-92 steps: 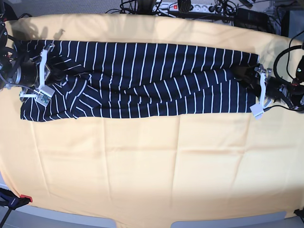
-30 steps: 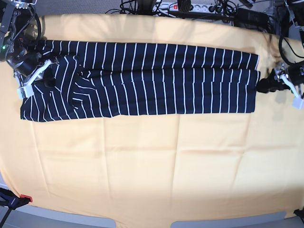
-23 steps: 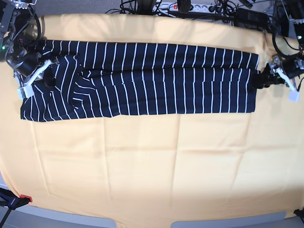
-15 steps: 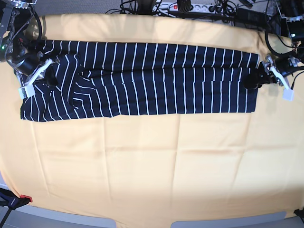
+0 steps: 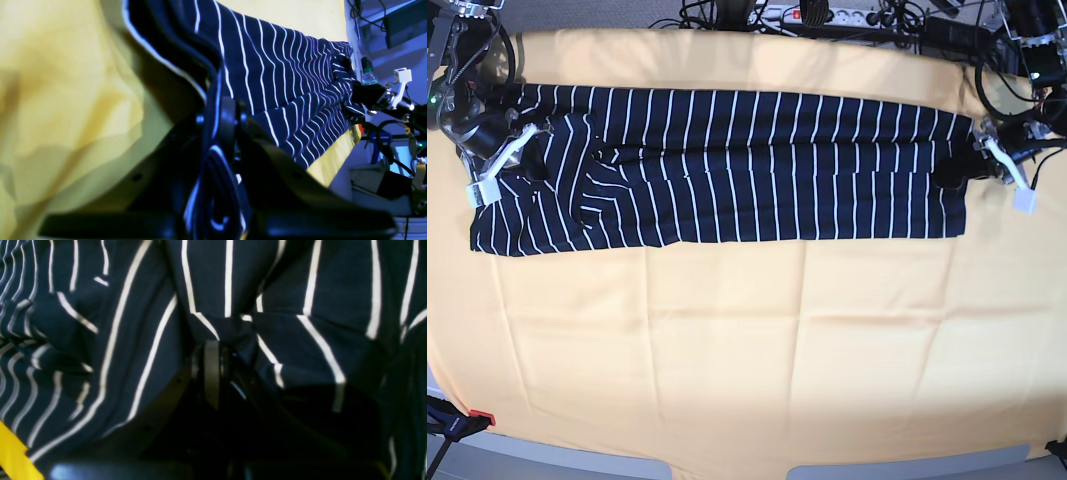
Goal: Fold the T-shirt properly
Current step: 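Regrasp the strip end with the left gripper and lift it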
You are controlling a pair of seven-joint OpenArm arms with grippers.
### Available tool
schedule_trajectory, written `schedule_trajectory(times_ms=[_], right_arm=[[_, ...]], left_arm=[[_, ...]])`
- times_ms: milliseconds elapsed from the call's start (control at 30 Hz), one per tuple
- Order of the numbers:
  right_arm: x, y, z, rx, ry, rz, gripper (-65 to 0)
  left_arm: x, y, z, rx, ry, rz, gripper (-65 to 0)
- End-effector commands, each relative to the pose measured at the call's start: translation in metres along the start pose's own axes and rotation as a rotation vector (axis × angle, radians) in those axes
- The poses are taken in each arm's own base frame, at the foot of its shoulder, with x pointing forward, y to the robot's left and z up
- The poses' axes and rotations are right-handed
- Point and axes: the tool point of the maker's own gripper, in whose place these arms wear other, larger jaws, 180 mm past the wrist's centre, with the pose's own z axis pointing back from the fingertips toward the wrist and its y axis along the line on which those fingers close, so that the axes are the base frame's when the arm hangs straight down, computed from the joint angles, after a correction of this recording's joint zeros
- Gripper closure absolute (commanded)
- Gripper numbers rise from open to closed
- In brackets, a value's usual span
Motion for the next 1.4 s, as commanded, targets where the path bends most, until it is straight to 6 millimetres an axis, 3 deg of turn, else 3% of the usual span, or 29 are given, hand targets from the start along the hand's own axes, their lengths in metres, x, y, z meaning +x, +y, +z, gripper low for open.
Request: schedule_trajectory(times_ms=[0,133,267,367,733,833,967,1200,1367], right_arm=[[0.022,0.002,0.006,0.018,-0.065,0.025,0.0],[0.039,0.015,0.010,0.059,-0.105,0.043,0.0],[0.056,0.024,0.014,0.070,-0.128,0.093,-9.6],[0.063,0.028,0.016,0.071,-0.135,0.120,-10.9],[0.058,0.030,0.017,0.067,-0.100,0.133,-10.9],[0.058,0.030,0.017,0.068,-0.102,0.133,-10.9],[0.058,0.030,0.017,0.068,-0.105,0.131,-10.7],[0.058,0.030,0.016,0.067,-0.104,0.132,-10.7],[0.057,0.034,0.013,0.077,-0.117,0.114,-10.7]], left_arm=[[0.016,-0.003,0.004,-0.005,-0.030,-0.026,0.0],[0.031,0.004,0.007,0.041,-0.036,-0.059,0.0],[0.048,0.018,0.014,0.128,-0.063,-0.097,0.0],[0.055,0.029,0.021,0.193,-0.063,-0.107,0.0],[0.081,0.042,0.061,0.302,-0.022,-0.190,0.0],[0.084,0.030,0.060,0.237,-0.035,-0.165,0.0],[0.081,-0.004,0.055,0.050,-0.034,-0.188,0.0],[0.078,-0.023,0.041,0.011,-0.014,-0.222,0.0],[0.077,-0.071,0.018,-0.090,-0.050,-0.332,0.0]])
